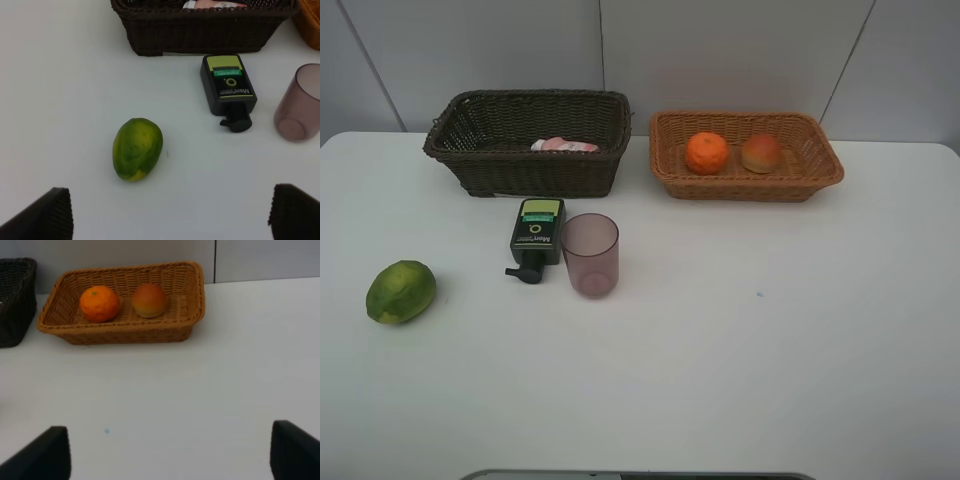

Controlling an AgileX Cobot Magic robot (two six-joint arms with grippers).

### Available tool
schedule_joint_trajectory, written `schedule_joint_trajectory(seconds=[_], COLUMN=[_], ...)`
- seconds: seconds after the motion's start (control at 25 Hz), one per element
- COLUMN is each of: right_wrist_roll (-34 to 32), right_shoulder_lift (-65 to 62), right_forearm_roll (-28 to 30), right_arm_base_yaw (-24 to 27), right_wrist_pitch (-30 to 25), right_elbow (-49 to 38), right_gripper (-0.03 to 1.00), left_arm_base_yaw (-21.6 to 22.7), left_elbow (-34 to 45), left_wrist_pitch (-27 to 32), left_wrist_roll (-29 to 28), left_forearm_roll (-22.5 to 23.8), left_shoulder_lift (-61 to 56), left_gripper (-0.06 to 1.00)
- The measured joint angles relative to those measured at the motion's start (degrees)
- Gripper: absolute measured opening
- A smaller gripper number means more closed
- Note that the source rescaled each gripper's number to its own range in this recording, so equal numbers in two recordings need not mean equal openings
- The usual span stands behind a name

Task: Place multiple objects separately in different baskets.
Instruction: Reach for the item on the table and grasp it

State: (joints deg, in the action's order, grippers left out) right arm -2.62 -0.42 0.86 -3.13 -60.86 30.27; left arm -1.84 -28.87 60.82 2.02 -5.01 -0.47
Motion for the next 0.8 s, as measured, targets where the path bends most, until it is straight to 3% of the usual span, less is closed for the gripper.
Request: schedule_joint_trajectory(seconds=[0.8], right_wrist_roll=[0.0], right_shoulder_lift=[0.0], right_forearm_roll=[0.0], right_arm_base_yaw=[0.0], right_wrist_pitch=[0.0], right_elbow=[0.0], right_gripper=[0.73], left_arm_base_yaw=[0.0], left_elbow=[0.0], left_wrist_pitch=[0.0], left_wrist_roll=[0.0], left_forearm_roll=[0.0], left_shoulder_lift=[0.0], left_gripper=[1.00])
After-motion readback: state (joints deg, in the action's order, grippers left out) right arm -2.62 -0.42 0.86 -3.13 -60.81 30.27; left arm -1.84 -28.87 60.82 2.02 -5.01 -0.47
